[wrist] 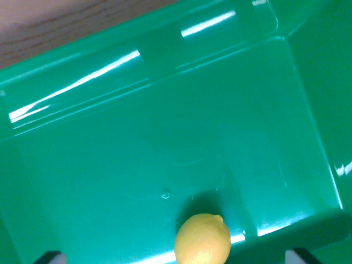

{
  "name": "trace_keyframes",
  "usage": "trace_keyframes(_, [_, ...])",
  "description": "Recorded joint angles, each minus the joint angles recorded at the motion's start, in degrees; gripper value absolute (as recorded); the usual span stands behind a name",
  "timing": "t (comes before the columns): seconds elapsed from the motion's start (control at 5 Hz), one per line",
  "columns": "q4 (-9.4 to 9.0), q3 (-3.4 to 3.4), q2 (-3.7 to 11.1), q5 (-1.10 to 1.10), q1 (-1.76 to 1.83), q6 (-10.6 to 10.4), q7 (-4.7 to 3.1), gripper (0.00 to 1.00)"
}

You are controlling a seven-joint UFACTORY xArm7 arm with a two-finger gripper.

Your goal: Pick fruit

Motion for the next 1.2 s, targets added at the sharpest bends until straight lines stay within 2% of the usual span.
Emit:
trace_keyframes(0.2, [0.0,0.0,0.0,0.0,0.0,0.0,0.0,0.0])
trace_keyframes(0.4, [-2.75,0.02,0.79,0.08,-0.19,-2.7,1.82,0.0])
trace_keyframes(0.6, [-2.75,0.02,0.79,0.08,-0.19,-2.7,1.82,0.0])
trace_keyframes(0.8, [-5.39,0.05,1.54,0.16,-0.37,-5.4,3.56,0.0])
trace_keyframes(1.0, [-5.39,0.05,1.54,0.16,-0.37,-5.4,3.56,0.0])
trace_keyframes(1.2, [-8.03,0.07,2.29,0.24,-0.55,-8.0,5.31,0.0])
